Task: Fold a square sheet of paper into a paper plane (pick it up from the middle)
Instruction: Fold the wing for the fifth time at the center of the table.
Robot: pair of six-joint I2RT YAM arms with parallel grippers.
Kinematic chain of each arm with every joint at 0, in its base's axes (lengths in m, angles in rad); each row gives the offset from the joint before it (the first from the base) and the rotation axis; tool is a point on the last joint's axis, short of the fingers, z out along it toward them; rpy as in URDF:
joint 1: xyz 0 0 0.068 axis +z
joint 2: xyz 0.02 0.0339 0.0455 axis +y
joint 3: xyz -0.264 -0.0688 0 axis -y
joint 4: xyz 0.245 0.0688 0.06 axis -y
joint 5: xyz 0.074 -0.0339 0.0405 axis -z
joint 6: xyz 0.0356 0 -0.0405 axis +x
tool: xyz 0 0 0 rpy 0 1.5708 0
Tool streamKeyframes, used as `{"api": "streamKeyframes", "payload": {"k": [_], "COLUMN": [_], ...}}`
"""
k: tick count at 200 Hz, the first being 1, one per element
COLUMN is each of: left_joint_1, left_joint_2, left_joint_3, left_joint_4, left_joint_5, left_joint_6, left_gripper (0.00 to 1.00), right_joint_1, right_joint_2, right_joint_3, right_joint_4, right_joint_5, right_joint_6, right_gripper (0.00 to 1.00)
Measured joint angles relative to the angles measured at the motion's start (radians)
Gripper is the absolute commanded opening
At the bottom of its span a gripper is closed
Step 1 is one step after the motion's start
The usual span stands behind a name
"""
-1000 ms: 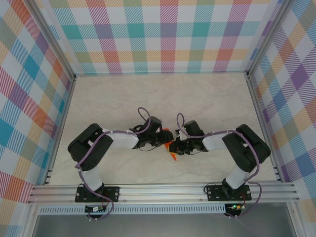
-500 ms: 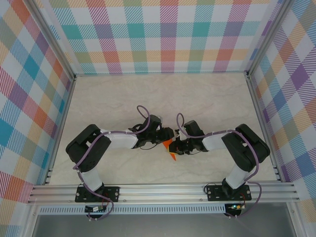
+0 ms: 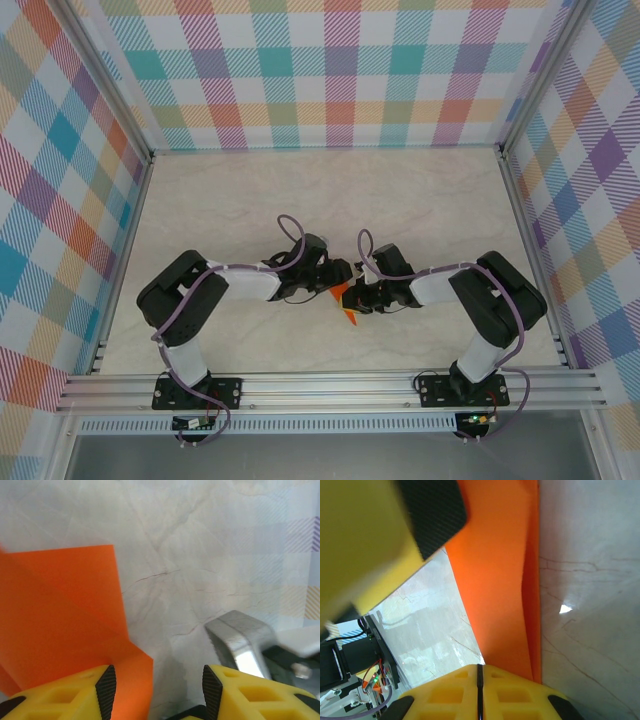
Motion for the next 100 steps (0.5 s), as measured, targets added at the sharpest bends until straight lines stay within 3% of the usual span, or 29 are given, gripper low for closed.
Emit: {"api": "streamKeyframes", "payload": {"k": [100], "left_joint_1": [0.002], "left_joint_2": [0.035], "left_joint_3": [0.048], "left_joint_4": [-0.034], "left_joint_5": [-0.016], "left_joint_6": [0.002], "left_gripper": [0.52], "right_joint_1": [-0.006], "right_joint_2": [0.007], "right_joint_3": [-0.001], "right_joint_4": [0.008], "right_joint_5": [-0.016], "right_joint_6": [0.007], "right_gripper": [0.09]}}
